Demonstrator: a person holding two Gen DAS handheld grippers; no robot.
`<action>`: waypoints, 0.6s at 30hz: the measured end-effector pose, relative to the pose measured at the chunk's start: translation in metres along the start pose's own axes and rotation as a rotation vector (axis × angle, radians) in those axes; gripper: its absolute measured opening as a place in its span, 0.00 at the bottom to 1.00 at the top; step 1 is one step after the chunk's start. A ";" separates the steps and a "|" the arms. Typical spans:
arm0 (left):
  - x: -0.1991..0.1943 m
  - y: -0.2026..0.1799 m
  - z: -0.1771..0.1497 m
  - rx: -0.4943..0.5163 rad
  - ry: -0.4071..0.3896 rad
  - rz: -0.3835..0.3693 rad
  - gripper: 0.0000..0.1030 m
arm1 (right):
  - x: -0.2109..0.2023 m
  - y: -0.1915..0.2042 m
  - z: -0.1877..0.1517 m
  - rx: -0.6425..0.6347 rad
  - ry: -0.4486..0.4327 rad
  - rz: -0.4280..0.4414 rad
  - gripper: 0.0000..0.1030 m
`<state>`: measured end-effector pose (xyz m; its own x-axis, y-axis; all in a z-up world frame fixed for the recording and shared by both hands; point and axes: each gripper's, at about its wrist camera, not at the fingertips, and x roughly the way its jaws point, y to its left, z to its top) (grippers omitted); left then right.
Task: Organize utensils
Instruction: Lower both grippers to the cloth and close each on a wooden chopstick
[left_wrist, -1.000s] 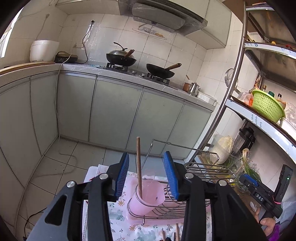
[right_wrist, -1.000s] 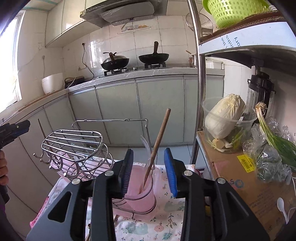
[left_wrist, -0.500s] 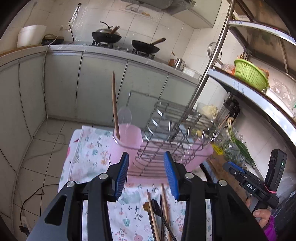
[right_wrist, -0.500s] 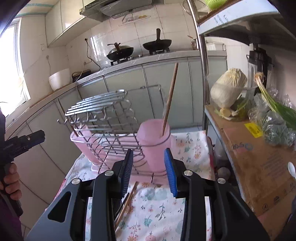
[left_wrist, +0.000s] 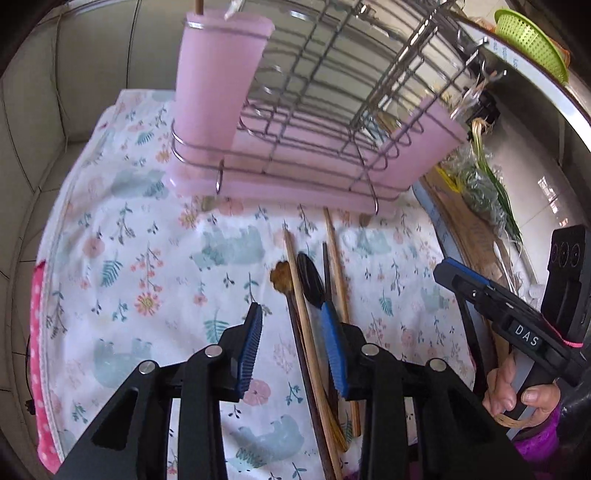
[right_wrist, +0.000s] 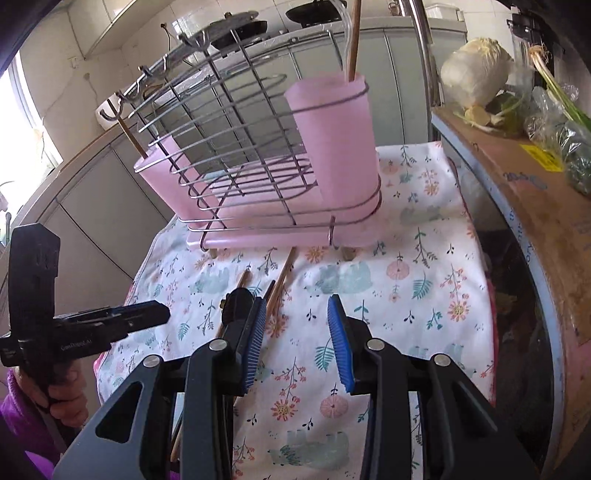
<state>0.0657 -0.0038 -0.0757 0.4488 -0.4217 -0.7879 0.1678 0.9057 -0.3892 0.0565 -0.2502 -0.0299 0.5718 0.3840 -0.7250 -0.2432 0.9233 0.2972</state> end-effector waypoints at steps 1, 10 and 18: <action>0.007 -0.003 -0.003 0.009 0.021 0.001 0.30 | 0.003 -0.001 -0.002 0.006 0.013 0.004 0.34; 0.047 -0.021 -0.007 0.094 0.074 0.079 0.19 | 0.025 -0.012 -0.007 0.061 0.094 0.046 0.34; 0.044 -0.011 -0.005 0.067 0.049 0.076 0.06 | 0.049 -0.014 -0.009 0.135 0.165 0.134 0.34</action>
<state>0.0797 -0.0322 -0.1088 0.4191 -0.3520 -0.8369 0.1939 0.9352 -0.2963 0.0811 -0.2440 -0.0747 0.4030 0.5073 -0.7618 -0.1955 0.8608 0.4698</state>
